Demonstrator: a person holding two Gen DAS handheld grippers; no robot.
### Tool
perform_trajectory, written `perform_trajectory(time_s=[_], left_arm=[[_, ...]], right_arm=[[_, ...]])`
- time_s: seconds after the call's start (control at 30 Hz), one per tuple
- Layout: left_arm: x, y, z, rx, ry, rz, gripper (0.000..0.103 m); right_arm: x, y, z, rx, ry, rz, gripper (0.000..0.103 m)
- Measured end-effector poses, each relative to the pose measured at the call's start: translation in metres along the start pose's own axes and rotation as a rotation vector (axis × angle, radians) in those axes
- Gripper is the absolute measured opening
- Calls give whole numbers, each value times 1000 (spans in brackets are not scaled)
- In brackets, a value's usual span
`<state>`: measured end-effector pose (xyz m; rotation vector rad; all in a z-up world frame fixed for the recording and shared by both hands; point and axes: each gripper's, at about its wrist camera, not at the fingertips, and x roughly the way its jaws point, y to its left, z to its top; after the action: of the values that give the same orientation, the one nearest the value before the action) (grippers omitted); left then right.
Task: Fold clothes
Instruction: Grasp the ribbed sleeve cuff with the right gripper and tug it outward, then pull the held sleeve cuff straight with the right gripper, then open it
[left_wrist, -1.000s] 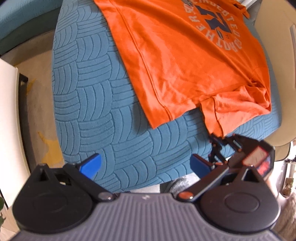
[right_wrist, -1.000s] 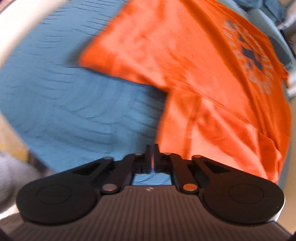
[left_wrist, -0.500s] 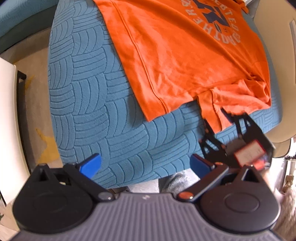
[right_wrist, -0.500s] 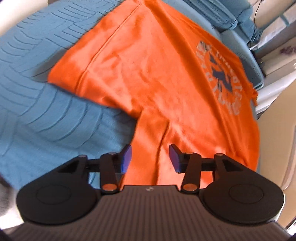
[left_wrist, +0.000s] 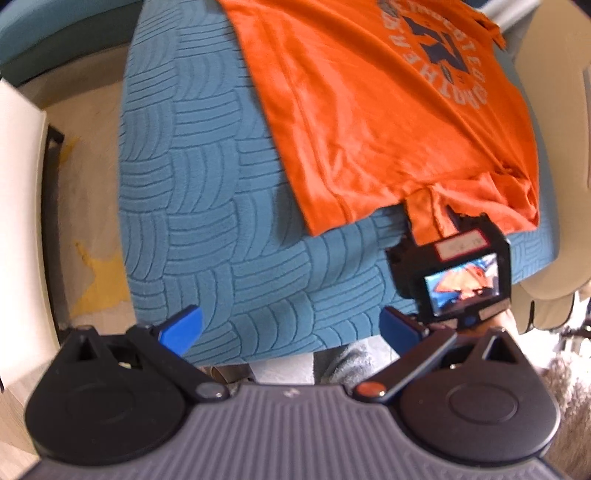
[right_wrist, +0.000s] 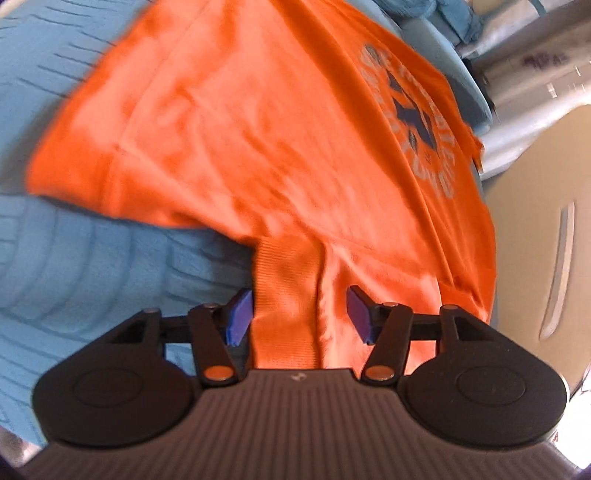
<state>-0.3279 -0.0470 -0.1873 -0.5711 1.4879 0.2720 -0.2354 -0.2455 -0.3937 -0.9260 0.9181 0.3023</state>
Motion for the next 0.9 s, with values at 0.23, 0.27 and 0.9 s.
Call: perform_trajectory(time_s=[0.23, 0.27, 0.9], left_arm=[[-2, 27, -11, -60, -7, -3, 103], [-2, 30, -13, -74, -5, -5, 103], [1, 22, -18, -66, 10, -30, 103]], right_arm=[[6, -29, 4, 117, 55, 151, 16], [4, -35, 4, 142, 62, 194, 16], [-66, 36, -29, -101, 62, 516, 30]])
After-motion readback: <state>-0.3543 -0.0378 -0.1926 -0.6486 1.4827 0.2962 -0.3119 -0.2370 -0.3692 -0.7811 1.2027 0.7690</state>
